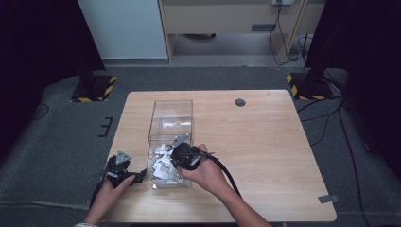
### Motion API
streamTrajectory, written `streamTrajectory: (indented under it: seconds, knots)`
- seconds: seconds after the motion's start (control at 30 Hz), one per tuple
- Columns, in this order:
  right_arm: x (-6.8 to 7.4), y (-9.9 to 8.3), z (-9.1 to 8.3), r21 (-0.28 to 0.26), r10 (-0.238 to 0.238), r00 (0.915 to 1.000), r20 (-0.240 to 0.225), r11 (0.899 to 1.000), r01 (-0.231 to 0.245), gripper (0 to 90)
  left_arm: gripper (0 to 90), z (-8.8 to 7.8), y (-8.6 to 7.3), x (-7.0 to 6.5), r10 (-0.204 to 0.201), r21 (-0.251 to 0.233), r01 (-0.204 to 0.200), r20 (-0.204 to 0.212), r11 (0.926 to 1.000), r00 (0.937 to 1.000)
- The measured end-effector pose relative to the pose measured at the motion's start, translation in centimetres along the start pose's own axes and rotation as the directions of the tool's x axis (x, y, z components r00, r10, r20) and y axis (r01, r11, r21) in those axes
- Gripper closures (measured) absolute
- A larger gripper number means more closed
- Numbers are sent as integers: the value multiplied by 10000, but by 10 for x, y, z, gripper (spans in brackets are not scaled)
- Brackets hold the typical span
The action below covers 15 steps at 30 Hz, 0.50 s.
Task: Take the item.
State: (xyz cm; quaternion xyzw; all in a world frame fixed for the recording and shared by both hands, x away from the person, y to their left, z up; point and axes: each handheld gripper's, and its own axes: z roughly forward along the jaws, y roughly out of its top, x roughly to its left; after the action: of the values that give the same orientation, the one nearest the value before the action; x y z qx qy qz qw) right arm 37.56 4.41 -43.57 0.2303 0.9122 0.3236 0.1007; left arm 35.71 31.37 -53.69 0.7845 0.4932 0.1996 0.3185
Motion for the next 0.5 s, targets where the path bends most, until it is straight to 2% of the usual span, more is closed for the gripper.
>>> streamTrajectory:
  seconds: [0.33,0.5]
  knots:
    - [0,-2,6,234,92,10000,-8,9997,-91,769,0,0,0,0,-23,-6,23,5,10000,10000]
    - [0,-3,8,411,173,9998,38,9990,-175,838,0,0,0,0,-9,-7,9,-1,10000,10000]
